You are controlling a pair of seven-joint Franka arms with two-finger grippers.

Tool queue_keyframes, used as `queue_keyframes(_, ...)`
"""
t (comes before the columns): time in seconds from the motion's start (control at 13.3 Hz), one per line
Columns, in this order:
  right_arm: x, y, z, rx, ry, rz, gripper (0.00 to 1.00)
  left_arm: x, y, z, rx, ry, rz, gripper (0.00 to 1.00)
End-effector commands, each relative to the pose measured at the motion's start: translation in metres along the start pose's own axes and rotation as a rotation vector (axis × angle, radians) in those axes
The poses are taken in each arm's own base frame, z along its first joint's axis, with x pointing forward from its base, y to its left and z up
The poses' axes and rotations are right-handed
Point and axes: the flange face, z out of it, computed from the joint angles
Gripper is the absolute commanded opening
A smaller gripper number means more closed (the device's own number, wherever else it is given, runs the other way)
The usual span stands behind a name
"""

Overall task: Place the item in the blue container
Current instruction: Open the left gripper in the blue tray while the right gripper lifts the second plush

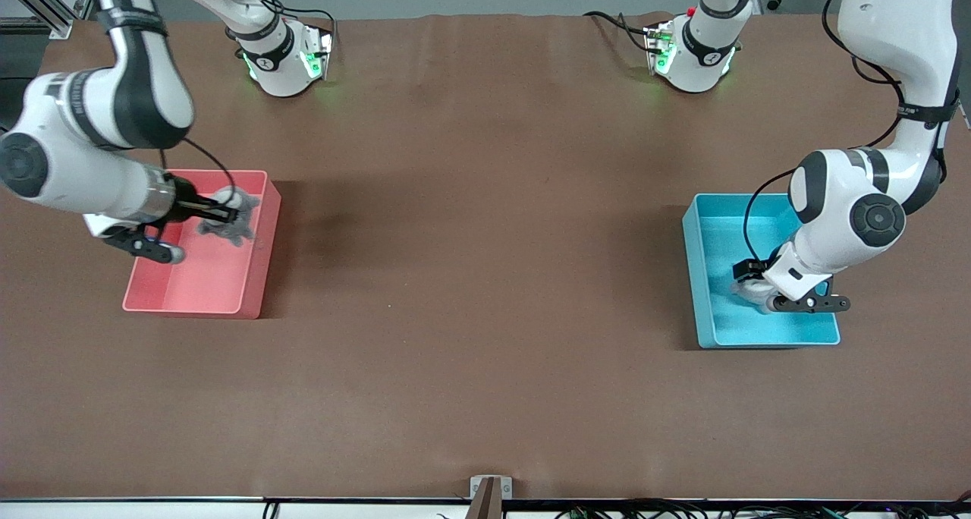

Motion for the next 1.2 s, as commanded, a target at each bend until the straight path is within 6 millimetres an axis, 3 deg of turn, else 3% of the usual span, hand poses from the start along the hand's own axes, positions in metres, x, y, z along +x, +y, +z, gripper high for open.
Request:
queue_keyframes(0.0, -0.029, -0.081, 0.009, 0.027, 0.037, 0.111, 0.03, -0.003, 0.001, -0.022, 0.016, 0.001, 0.008, 1.00)
queue_keyframes(0.3, -0.061, -0.198, 0.069, 0.035, 0.105, 0.248, 0.03, -0.011, 0.004, -0.057, 0.017, -0.007, 0.004, 1.00)
queue_keyframes(0.38, -0.071, -0.233, 0.088, 0.037, 0.123, 0.294, 0.04, -0.012, 0.017, -0.072, 0.004, -0.001, 0.014, 1.00)
queue_keyframes(0.6, -0.084, -0.302, 0.131, 0.041, 0.152, 0.387, 0.04, -0.017, 0.055, -0.115, 0.001, -0.037, 0.000, 1.00)
queue_keyframes(0.75, -0.091, -0.333, 0.161, 0.082, 0.181, 0.433, 0.04, -0.020, 0.101, -0.135, -0.009, -0.045, -0.012, 1.00)
queue_keyframes(0.9, -0.101, -0.349, 0.183, 0.133, 0.201, 0.454, 0.05, -0.026, 0.154, -0.140, -0.023, -0.039, -0.032, 1.00)
queue_keyframes(1.13, -0.106, -0.360, 0.204, 0.156, 0.208, 0.493, 0.07, -0.031, 0.226, -0.125, -0.052, -0.070, -0.057, 1.00)
